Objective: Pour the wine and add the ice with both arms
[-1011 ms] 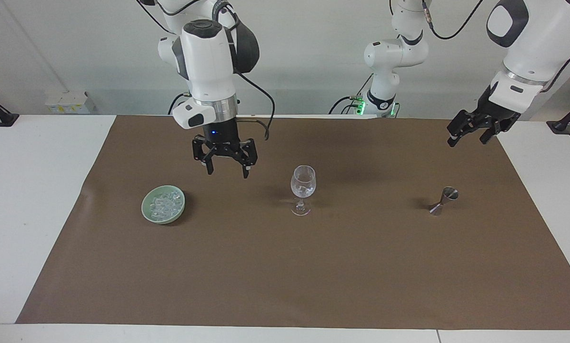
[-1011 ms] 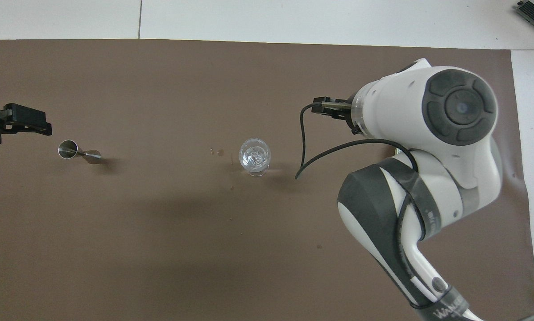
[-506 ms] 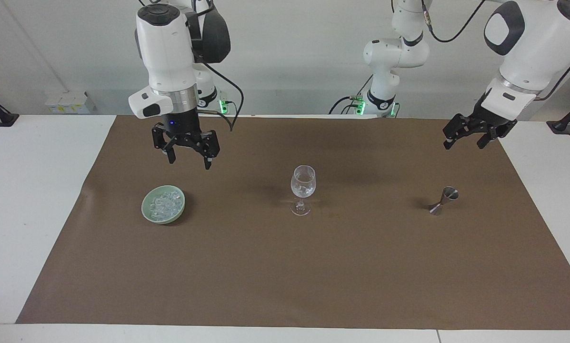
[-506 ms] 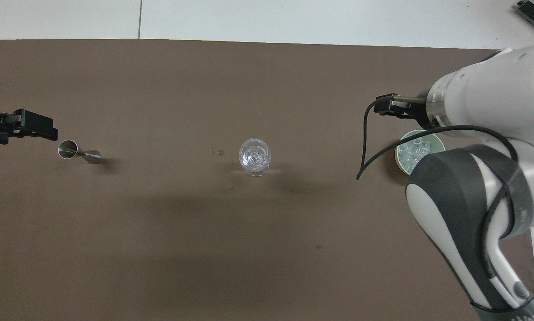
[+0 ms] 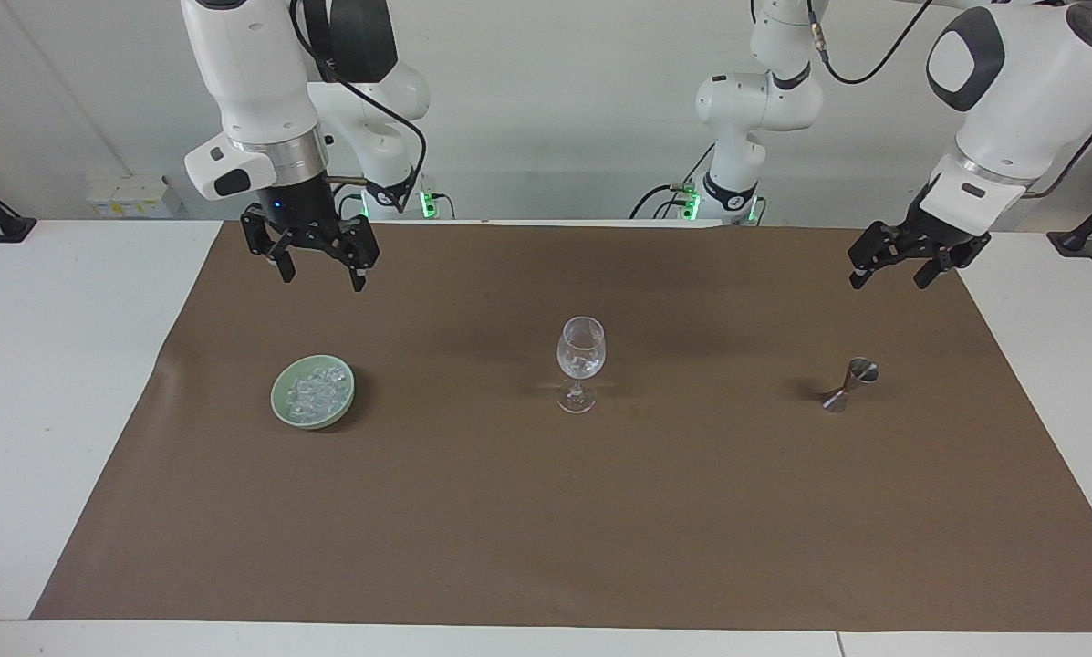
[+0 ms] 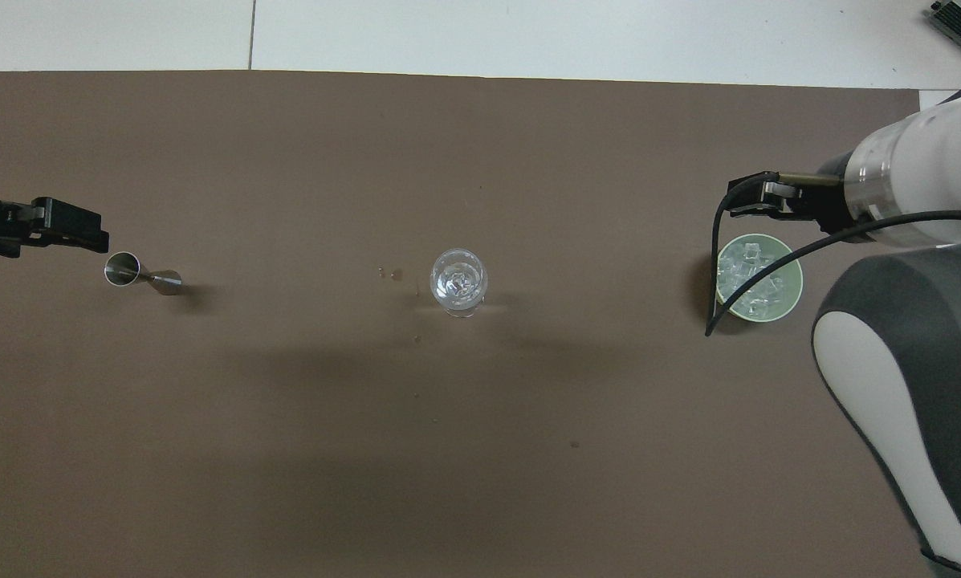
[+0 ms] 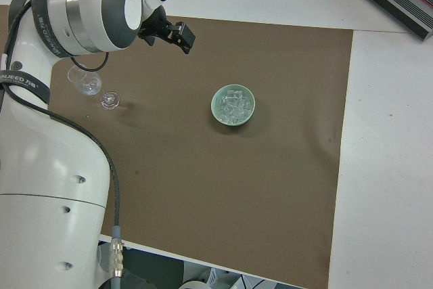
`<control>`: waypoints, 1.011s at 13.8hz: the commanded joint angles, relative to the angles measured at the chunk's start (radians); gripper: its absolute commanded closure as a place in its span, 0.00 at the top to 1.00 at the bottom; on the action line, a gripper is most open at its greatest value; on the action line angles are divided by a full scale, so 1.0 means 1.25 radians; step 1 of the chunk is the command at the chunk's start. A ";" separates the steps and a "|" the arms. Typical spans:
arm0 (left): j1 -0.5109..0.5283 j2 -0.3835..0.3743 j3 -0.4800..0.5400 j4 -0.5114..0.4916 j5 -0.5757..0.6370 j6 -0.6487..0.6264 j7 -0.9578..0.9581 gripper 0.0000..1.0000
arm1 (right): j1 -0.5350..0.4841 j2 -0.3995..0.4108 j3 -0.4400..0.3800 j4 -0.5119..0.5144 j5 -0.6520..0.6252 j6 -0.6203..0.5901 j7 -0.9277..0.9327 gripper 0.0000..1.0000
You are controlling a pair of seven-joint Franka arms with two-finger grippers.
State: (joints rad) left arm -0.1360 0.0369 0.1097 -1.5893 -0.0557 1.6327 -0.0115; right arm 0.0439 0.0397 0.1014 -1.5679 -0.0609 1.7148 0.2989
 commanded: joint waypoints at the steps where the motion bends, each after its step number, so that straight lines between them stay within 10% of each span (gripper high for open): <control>1: -0.005 0.011 0.008 0.026 0.016 -0.024 0.008 1.00 | -0.002 -0.004 -0.010 0.026 0.017 -0.052 -0.037 1.00; 14: 0.092 0.016 -0.095 0.036 0.019 -0.042 0.009 1.00 | -0.027 -0.069 -0.070 0.053 0.054 -0.190 -0.127 1.00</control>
State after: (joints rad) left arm -0.0335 0.0376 0.0047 -1.5833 -0.0538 1.6127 -0.0113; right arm 0.0216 -0.0315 0.0236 -1.4984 -0.0060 1.4882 0.1692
